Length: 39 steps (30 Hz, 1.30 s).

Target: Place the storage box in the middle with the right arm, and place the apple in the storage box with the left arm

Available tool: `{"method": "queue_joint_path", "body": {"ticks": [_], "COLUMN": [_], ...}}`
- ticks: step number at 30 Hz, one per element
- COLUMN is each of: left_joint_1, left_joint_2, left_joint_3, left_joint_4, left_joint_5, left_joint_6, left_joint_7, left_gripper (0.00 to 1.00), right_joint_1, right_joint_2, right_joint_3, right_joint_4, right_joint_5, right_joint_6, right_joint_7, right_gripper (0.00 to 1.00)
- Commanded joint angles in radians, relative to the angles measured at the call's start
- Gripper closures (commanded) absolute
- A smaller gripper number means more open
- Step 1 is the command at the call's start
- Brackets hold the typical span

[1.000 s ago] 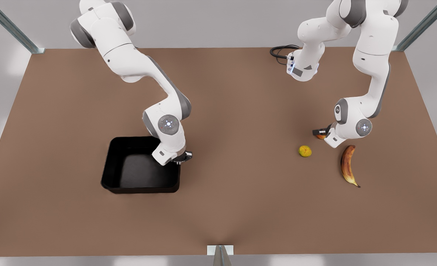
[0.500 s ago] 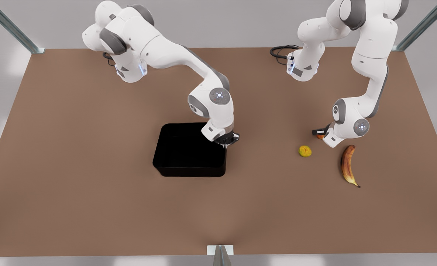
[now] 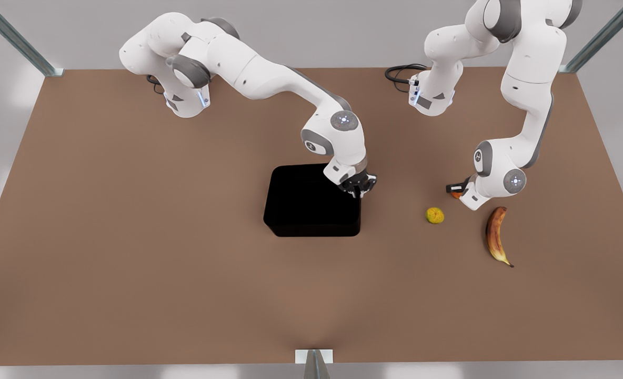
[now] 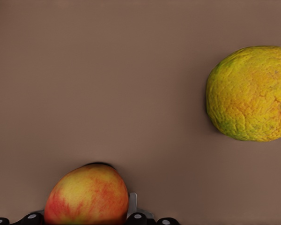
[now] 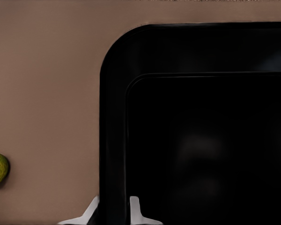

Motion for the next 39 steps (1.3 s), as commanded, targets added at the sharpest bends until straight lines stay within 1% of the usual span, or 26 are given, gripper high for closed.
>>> {"method": "queue_joint_path", "body": {"ticks": [1,5,7,8,9,10,11,12,13,14,15,16,18,21,23,26,31,34,37,39], "left_joint_1": [0.0,0.0,0.0,0.0,0.0,0.0,0.0,0.0,0.0,0.0,0.0,0.0,0.0,0.0,0.0,0.0,0.0,0.0,0.001,0.001], "left_joint_2": [0.0,0.0,-0.005,-0.006,-0.008,-0.011,-0.012,-0.012,-0.011,-0.011,-0.011,-0.011,-0.014,-0.012,-0.015,-0.031,-0.118,-0.172,-0.233,-0.267], "left_joint_3": [0.001,0.001,0.001,-0.001,-0.001,0.001,-0.001,-0.001,-0.001,-0.001,-0.001,-0.001,-0.001,-0.001,-0.001,-0.001,-0.04,-0.114,-0.212,-0.289], "left_joint_4": [0.0,0.0,0.0,0.0,0.0,0.0,0.0,0.0,0.0,0.0,0.0,0.0,0.0,0.0,0.0,0.0,0.003,0.012,0.021,0.064], "left_joint_5": [0.0,0.0,0.0,0.0,0.0,0.0,0.0,0.0,0.0,0.0,0.0,0.0,0.0,0.0,0.0,0.0,-0.002,-0.055,-0.127,-0.178], "left_joint_6": [0.0,0.0,-0.003,-0.005,-0.006,-0.009,-0.011,-0.011,-0.009,-0.009,-0.008,-0.008,-0.009,-0.009,-0.012,-0.02,-0.078,-0.121,-0.153,-0.212], "left_joint_7": [0.0,0.0,0.0,0.0,0.0,0.0,0.0,0.0,0.0,0.0,0.0,0.0,0.0,0.0,0.0,0.0,-0.012,-0.071,-0.152,-0.239], "left_gripper": [0.33,0.33,0.33,0.33,0.33,0.33,0.34,0.34,0.35,0.36,0.38,0.38,0.38,0.39,0.39,0.39,0.38,0.38,0.38,0.38], "right_joint_1": [0.0,0.0,-0.014,-0.031,-0.035,-0.054,-0.081,-0.146,-0.291,-0.391,-0.416,-0.494,-0.546,-0.644,-0.632,-0.632,-0.64,-0.638,-0.638,-0.64], "right_joint_2": [0.0,-0.037,-0.129,-0.196,-0.245,-0.318,-0.371,-0.451,-0.63,-0.718,-0.741,-0.756,-0.796,-0.833,-0.822,-0.796,-0.793,-0.792,-0.792,-0.79], "right_joint_3": [0.0,-0.008,-0.009,-0.009,-0.008,-0.008,-0.008,-0.009,-0.009,-0.017,-0.067,-0.086,-0.14,-0.13,-0.138,-0.13,-0.133,-0.132,-0.132,-0.132], "right_joint_4": [0.0,-0.005,-0.049,-0.084,-0.083,-0.083,-0.084,-0.113,-0.299,-0.373,-0.376,-0.391,-0.387,-0.367,-0.334,-0.336,-0.334,-0.334,-0.334,-0.334], "right_joint_5": [0.001,0.002,0.008,0.01,0.016,0.116,0.131,0.131,0.131,0.13,0.128,0.13,0.13,0.13,0.126,0.128,0.119,0.116,0.116,0.116], "right_joint_6": [0.001,-0.004,-0.018,-0.059,-0.143,-0.219,-0.308,-0.415,-0.449,-0.49,-0.555,-0.567,-0.57,-0.627,-0.673,-0.676,-0.676,-0.662,-0.661,-0.659], "right_joint_7": [0.0,-0.015,-0.033,-0.064,-0.102,-0.125,-0.228,-0.374,-0.686,-0.825,-0.924,-1.007,-1.146,-1.149,-1.141,-1.135,-1.135,-1.135,-1.133,-1.133], "right_gripper": [0.0,0.0,0.0,0.0,0.0,0.0,0.0,0.0,0.0,0.0,0.0,0.0,0.0,0.0,0.0,0.0,0.0,0.0,0.0,0.0]}}
